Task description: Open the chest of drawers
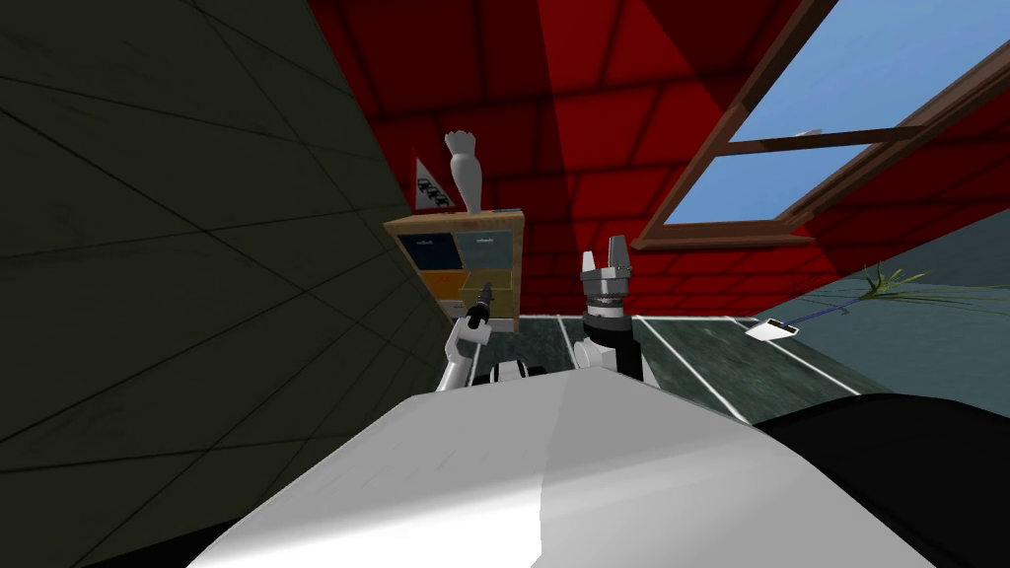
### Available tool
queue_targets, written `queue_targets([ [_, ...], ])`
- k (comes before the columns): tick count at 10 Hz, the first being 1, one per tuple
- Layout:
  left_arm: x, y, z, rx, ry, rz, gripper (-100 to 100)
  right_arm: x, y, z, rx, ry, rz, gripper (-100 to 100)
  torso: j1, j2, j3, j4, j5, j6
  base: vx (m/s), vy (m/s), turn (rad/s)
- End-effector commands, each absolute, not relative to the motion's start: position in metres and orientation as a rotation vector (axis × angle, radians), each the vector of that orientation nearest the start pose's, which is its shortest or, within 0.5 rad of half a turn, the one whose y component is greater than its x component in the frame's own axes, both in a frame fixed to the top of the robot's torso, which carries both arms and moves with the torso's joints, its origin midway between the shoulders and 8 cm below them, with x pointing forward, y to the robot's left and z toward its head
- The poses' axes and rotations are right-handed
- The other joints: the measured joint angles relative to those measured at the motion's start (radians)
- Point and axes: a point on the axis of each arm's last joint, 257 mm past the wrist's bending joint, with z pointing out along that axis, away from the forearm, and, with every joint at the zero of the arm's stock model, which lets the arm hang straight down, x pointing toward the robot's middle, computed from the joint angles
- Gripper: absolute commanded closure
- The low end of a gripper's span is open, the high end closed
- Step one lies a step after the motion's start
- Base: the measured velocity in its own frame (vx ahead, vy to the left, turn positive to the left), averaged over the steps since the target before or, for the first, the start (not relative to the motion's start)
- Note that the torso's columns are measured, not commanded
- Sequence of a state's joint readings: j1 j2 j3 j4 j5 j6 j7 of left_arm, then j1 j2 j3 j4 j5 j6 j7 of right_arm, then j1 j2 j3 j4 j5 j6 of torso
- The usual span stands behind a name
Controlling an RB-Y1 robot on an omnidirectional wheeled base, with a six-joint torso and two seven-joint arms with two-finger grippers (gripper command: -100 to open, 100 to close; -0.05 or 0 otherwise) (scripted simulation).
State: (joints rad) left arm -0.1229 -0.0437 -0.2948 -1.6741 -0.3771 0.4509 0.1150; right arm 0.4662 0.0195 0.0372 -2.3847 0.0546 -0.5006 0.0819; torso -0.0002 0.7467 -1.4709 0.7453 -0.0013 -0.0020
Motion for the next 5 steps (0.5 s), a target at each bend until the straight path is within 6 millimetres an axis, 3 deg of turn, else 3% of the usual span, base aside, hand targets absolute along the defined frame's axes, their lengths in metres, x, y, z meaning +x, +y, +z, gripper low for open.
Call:
queue_targets([
  [1, 0.5498, 0.0679, -0.2160, -1.029, 1.602, -1.055, 0, 0.3233, -0.2551, 0.0801, 0.507, 0.546, 1.265, 0, 0.000, -0.002, -0.001, -0.002, 0.000, 0.001, 0.000, 0.000, 0.000],
  [5, 0.5484, 0.0692, -0.2223, -1.038, 1.612, -1.046, 0, 0.3233, -0.2551, 0.0801, 0.506, 0.546, 1.265, 0, 0.000, -0.007, -0.004, -0.006, 0.001, 0.002, 0.000, 0.000, 0.000],
])
